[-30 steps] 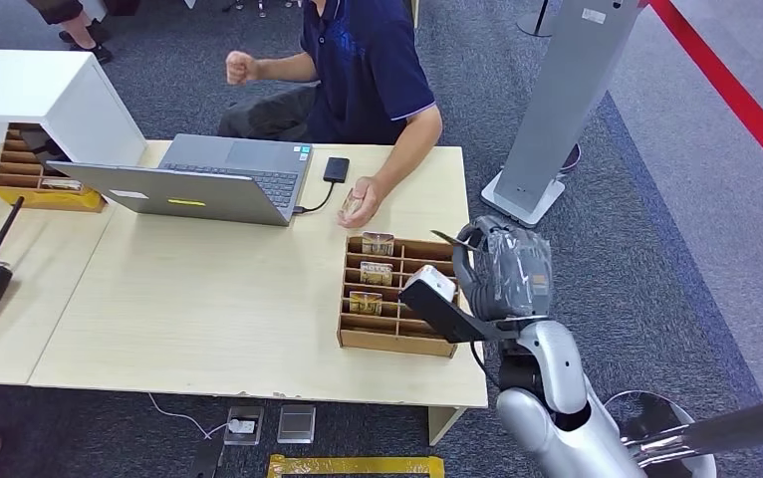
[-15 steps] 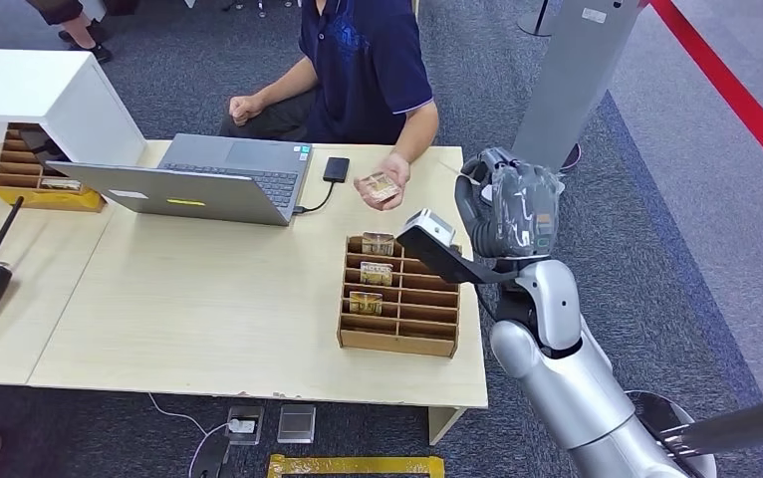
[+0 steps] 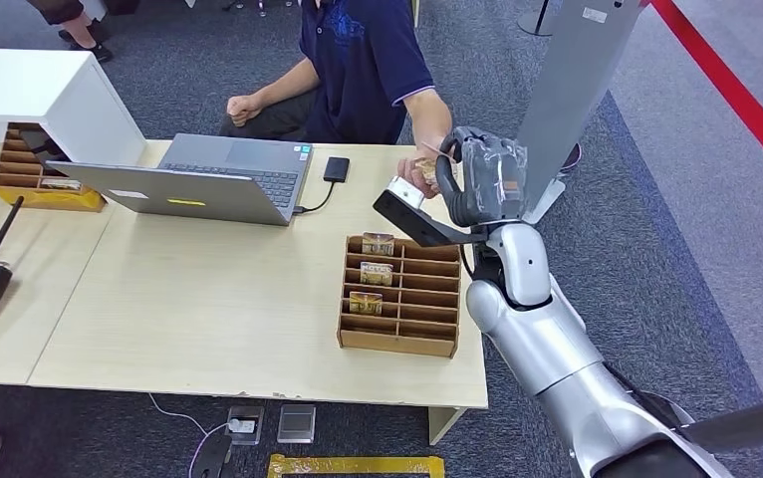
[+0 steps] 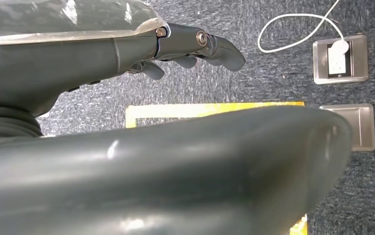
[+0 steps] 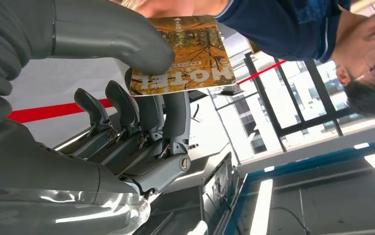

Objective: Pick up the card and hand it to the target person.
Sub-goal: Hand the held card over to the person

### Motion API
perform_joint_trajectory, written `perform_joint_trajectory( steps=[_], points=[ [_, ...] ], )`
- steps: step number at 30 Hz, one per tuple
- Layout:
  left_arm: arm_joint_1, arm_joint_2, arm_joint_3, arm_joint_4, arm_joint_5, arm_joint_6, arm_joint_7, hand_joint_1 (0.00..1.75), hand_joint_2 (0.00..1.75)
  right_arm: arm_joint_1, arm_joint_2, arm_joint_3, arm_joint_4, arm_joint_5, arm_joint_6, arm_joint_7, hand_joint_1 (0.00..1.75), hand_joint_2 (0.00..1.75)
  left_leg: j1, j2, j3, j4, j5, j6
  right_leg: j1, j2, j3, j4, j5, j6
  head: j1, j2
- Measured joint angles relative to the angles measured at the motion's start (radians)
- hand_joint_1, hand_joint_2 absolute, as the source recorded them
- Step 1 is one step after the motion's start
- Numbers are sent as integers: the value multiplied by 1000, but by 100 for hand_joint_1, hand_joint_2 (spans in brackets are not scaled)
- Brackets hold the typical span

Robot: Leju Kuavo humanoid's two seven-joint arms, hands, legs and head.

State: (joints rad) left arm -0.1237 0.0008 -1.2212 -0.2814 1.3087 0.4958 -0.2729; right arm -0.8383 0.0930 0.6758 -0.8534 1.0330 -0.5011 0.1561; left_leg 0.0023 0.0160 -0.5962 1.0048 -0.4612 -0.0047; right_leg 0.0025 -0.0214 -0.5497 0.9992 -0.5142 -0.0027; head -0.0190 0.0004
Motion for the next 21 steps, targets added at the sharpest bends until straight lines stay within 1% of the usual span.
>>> perform_joint_trajectory(
  steps=[4,5,7,9,11,17,21],
  points=[
    [0,0,0,0,-1,-1,0,0,0,-23,29,2,74,15,-1,-4,144,175,0,0,0,0,0,0,0,0,0,0,0,0,0,0],
    [0,0,0,0,-1,1,0,0,0,-25,36,3,90,19,-1,-5,140,175,0,0,0,0,0,0,0,0,0,0,0,0,0,0],
    [0,0,0,0,-1,5,0,0,0,-29,48,4,118,26,-2,-9,126,175,0,0,0,0,0,0,0,0,0,0,0,0,0,0],
    [0,2,-1,0,-1,8,0,0,0,-29,58,6,143,32,-3,-12,58,175,0,0,0,0,0,0,0,0,0,0,0,0,0,0],
    [0,4,-1,0,-1,10,1,0,0,-29,66,8,165,36,-1,-13,1,175,0,0,0,0,0,0,0,0,0,0,0,0,0,0],
    [0,9,-1,0,-1,24,8,0,0,-29,85,12,220,46,37,6,0,175,0,0,0,0,0,0,0,0,0,0,0,0,0,0],
    [0,11,-1,0,-3,27,15,0,0,-28,90,13,241,41,42,11,0,175,0,0,0,0,0,0,0,0,0,0,0,0,0,0]
  ],
)
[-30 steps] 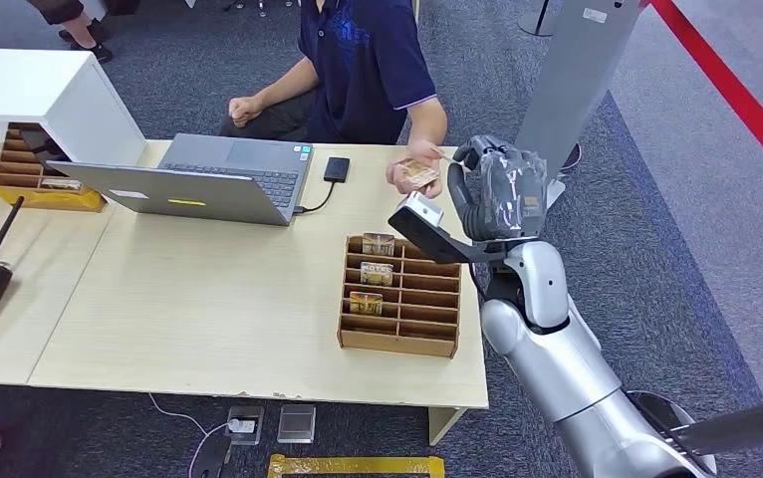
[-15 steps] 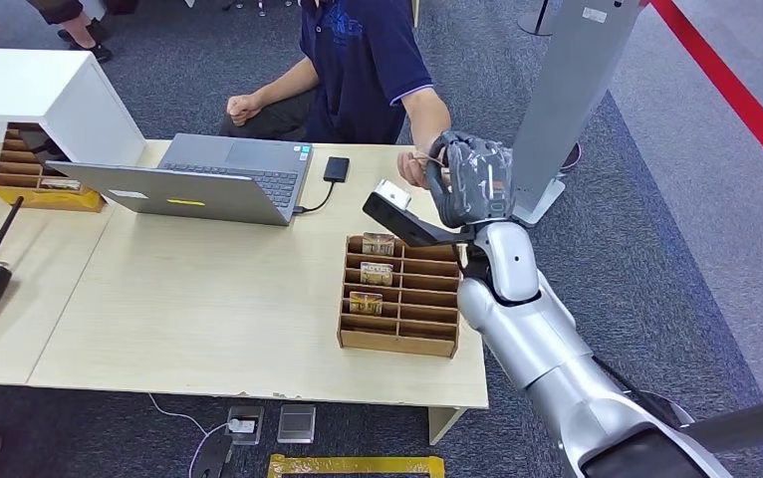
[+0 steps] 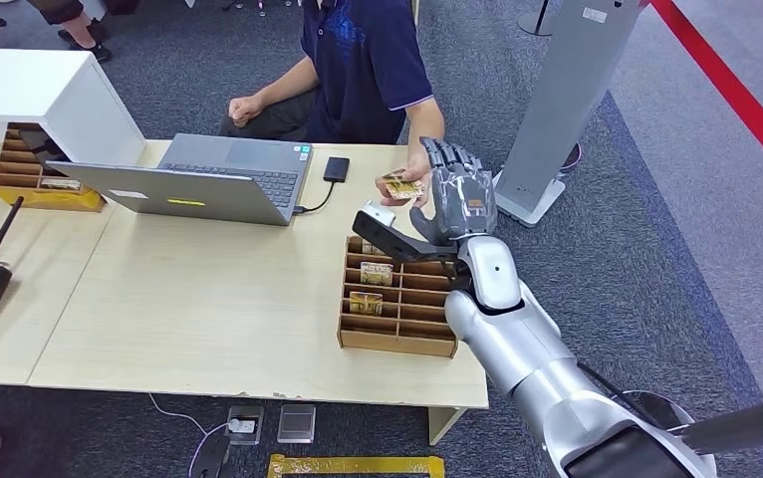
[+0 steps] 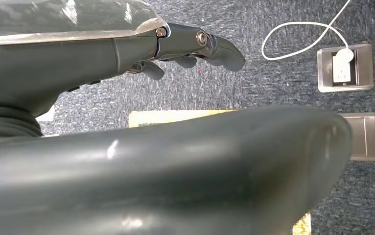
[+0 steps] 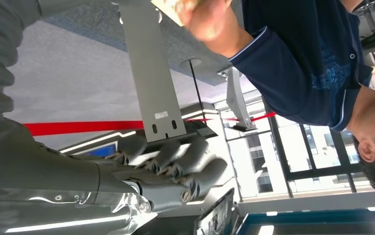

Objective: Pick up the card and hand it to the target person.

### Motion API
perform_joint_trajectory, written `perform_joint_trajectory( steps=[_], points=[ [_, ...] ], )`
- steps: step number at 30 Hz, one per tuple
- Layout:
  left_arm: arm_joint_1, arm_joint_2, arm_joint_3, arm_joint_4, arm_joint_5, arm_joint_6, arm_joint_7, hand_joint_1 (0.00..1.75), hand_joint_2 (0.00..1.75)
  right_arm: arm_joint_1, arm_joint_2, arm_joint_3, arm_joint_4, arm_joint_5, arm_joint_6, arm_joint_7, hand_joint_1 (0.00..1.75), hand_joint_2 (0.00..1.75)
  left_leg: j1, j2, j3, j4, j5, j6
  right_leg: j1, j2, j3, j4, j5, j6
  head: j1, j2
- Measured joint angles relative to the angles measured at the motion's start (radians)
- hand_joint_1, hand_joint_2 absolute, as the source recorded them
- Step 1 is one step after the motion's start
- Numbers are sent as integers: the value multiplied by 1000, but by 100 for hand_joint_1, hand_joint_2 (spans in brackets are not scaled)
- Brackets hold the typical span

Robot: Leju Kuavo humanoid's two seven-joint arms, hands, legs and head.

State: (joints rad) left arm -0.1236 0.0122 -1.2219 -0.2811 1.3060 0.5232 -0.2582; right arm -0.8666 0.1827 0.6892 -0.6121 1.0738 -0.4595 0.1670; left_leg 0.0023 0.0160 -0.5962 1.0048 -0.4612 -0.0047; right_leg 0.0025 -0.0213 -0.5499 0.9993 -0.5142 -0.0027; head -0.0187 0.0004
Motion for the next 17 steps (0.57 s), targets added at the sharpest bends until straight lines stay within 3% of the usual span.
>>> perform_joint_trajectory(
  steps=[8,13,17],
  points=[
    [0,7,0,0,-5,2,8,0,0,15,2,-7,11,-104,-48,-59,0,175,0,0,0,0,0,0,0,0,0,0,0,0,0,0],
    [0,7,0,0,-6,5,16,0,0,59,1,-36,-30,-290,-100,-182,0,175,0,0,0,0,0,0,0,0,0,0,0,0,0,0],
    [1,7,0,0,-7,8,23,0,0,110,0,-70,-100,-570,-59,-316,0,175,0,0,0,0,0,0,0,0,0,0,0,0,0,0]
  ],
)
